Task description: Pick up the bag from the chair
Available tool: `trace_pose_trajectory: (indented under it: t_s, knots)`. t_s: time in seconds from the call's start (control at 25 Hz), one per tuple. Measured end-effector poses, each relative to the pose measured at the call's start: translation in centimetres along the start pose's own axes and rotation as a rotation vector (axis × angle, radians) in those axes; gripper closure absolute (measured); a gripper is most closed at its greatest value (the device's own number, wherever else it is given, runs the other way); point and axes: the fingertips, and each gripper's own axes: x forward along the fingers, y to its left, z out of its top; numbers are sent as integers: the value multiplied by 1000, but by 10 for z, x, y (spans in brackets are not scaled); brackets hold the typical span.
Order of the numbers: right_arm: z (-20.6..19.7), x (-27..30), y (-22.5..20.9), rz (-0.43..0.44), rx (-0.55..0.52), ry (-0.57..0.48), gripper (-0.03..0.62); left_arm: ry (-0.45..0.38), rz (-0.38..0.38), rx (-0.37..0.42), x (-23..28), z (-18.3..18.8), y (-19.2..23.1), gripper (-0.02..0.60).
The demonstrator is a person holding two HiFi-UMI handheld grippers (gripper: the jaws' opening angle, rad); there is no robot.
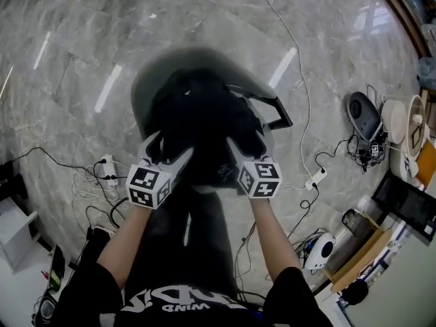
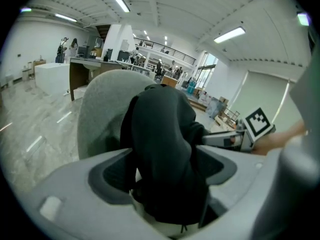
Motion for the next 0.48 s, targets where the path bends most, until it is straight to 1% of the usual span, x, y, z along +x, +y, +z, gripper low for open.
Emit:
trace_pose_trajectory:
  t_s: [0.12, 0.24, 0.32, 0.4, 0.48]
  knots:
    - [-4, 18, -8, -12, 6, 4, 249, 13, -9, -24, 12, -6, 9, 196]
    - [-11, 27, -13, -13, 1, 21, 277, 23, -21, -37, 20, -13, 11, 208]
    - [-13, 30, -15, -16, -12, 40, 303, 23, -29, -49, 22, -15, 11, 246]
    - [-14, 31, -15, -20, -29, 63, 367, 17, -44, -71, 21, -13, 11, 286]
    - [-15, 28, -13, -19, -38, 79, 405, 19, -65, -96, 19, -11, 10, 326]
